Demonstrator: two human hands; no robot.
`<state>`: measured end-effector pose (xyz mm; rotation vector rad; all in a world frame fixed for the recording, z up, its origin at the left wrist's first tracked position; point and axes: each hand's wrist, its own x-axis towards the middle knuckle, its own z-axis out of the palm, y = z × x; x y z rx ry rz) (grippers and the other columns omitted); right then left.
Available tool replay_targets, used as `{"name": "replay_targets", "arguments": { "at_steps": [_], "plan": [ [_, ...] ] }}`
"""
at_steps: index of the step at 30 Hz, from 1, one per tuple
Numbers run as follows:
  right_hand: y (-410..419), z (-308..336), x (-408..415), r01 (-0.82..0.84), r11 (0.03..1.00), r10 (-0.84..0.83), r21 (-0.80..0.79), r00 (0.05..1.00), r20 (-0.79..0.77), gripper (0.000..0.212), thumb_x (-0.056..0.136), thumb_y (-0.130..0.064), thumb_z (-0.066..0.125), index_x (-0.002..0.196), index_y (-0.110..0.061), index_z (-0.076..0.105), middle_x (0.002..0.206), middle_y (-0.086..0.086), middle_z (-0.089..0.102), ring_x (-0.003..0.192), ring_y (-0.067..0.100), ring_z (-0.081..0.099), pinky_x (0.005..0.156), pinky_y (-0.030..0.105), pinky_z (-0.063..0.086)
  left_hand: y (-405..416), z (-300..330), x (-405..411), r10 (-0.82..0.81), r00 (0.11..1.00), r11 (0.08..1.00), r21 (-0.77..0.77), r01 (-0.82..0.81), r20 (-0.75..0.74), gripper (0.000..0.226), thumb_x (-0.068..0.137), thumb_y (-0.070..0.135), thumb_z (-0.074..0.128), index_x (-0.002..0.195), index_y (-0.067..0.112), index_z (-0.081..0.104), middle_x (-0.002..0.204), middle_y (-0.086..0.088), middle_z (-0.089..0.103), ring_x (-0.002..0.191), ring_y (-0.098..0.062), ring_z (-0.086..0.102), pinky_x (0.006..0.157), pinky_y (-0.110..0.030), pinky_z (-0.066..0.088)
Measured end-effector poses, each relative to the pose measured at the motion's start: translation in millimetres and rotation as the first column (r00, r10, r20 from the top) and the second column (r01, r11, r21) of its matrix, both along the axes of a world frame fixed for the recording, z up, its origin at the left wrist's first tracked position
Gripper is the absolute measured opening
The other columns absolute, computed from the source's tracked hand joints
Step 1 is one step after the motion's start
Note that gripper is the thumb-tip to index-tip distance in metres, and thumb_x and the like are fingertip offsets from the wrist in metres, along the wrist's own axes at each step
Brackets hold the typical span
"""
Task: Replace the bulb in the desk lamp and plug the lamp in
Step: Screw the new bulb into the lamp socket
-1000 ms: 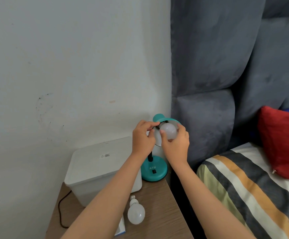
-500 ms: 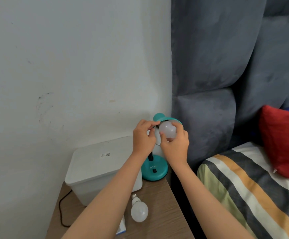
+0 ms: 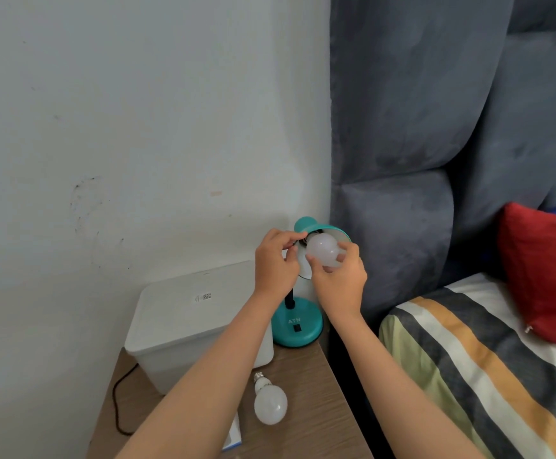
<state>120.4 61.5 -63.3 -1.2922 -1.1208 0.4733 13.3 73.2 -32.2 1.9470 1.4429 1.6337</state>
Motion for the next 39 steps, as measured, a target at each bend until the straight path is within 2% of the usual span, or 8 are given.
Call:
{"name": "replay_targets", "arguments": {
  "at_steps": [3, 9, 14, 19, 25, 32, 35, 39],
  "plan": [
    [2.7, 5.6, 0.6, 0.042, 0.999, -0.043, -0.028, 0.999, -0.033, 0.050, 0.079, -0.039, 0.073, 0.107, -0.006, 0.048, 0.093, 0.004, 0.055, 0.086, 0.021, 0.062, 0.051, 0.006, 0.037, -0.7, -0.2, 0.1, 0.002, 1.000, 1.000, 0.001, -0.001, -0.014, 0.034, 0.083, -0.008, 0.054, 0.101, 0.016, 0.070, 0.097, -0.003, 0.062, 0.087, -0.007, 0.059, 0.080, -0.002, 0.043],
    [1.8, 2.0, -3.1, -0.025, 0.995, 0.016, 0.092, 0.995, 0.101, 0.053, 0.077, -0.022, 0.074, 0.123, -0.018, 0.048, 0.113, 0.005, 0.045, 0.090, 0.013, 0.049, 0.073, 0.014, 0.048, -1.2, 1.0, 1.5, 0.000, 1.000, 1.000, 0.012, 0.001, -0.008, 0.034, 0.083, -0.008, 0.054, 0.101, 0.015, 0.071, 0.095, -0.002, 0.062, 0.086, -0.006, 0.058, 0.079, -0.002, 0.043],
    [5.3, 1.6, 0.8, 0.016, 1.000, -0.016, 0.010, 0.999, 0.034, 0.049, 0.082, -0.036, 0.070, 0.115, -0.007, 0.049, 0.103, 0.014, 0.064, 0.079, 0.021, 0.064, 0.053, 0.002, 0.039, -1.0, 1.1, 1.1, -0.002, 1.000, 1.000, 0.011, 0.002, -0.005, 0.035, 0.081, -0.010, 0.053, 0.100, 0.014, 0.071, 0.095, -0.003, 0.062, 0.086, -0.009, 0.059, 0.079, -0.002, 0.042],
    [1.9, 4.0, -1.7, -0.011, 1.000, 0.008, 0.028, 0.995, 0.100, 0.062, 0.079, -0.025, 0.074, 0.129, -0.007, 0.042, 0.115, 0.005, 0.043, 0.093, 0.010, 0.041, 0.070, 0.004, 0.038, -0.4, 0.0, 1.3, 0.000, 1.000, 1.000, 0.011, 0.000, -0.006, 0.035, 0.082, -0.010, 0.054, 0.100, 0.014, 0.070, 0.093, -0.001, 0.060, 0.085, -0.006, 0.058, 0.080, -0.002, 0.042],
    [6.1, 1.8, -1.0, 0.018, 0.999, -0.017, -0.030, 1.000, 0.019, 0.051, 0.082, -0.038, 0.069, 0.115, -0.005, 0.048, 0.100, 0.012, 0.062, 0.085, 0.023, 0.063, 0.053, 0.008, 0.037, -1.0, 0.2, 0.8, -0.002, 1.000, 1.000, 0.018, 0.002, 0.000, 0.036, 0.081, -0.010, 0.053, 0.099, 0.015, 0.071, 0.093, 0.000, 0.060, 0.084, 0.000, 0.057, 0.079, -0.002, 0.042],
    [0.9, 0.1, -3.7, -0.053, 0.993, 0.040, 0.108, 0.992, 0.123, 0.055, 0.078, -0.013, 0.071, 0.128, -0.014, 0.047, 0.116, 0.008, 0.046, 0.093, 0.008, 0.046, 0.074, 0.007, 0.047, -0.9, -0.8, 1.7, 0.004, 1.000, 1.000, 0.020, -0.003, -0.004, 0.034, 0.082, -0.009, 0.054, 0.100, 0.016, 0.071, 0.093, -0.001, 0.061, 0.083, 0.000, 0.057, 0.079, -0.002, 0.043],
    [1.9, 3.8, -1.3, -0.008, 0.998, 0.004, 0.066, 0.998, 0.063, 0.048, 0.080, -0.022, 0.072, 0.121, -0.011, 0.050, 0.104, 0.008, 0.056, 0.081, 0.018, 0.060, 0.061, -0.001, 0.040, -0.9, -0.5, 1.8, 0.004, 1.000, 1.000, 0.016, -0.004, 0.011, 0.034, 0.082, -0.009, 0.054, 0.100, 0.015, 0.071, 0.094, -0.001, 0.061, 0.085, -0.003, 0.057, 0.079, -0.002, 0.043],
    [2.8, 6.1, 0.0, 0.015, 1.000, -0.015, 0.002, 0.999, 0.029, 0.053, 0.082, -0.031, 0.071, 0.120, -0.004, 0.045, 0.107, 0.010, 0.056, 0.081, 0.017, 0.059, 0.059, 0.009, 0.040, -0.9, 0.1, 1.2, 0.000, 1.000, 1.000, 0.018, -0.001, 0.007, 0.035, 0.082, -0.010, 0.053, 0.100, 0.014, 0.071, 0.093, 0.001, 0.060, 0.084, 0.001, 0.057, 0.080, -0.002, 0.042]
  ]
}}
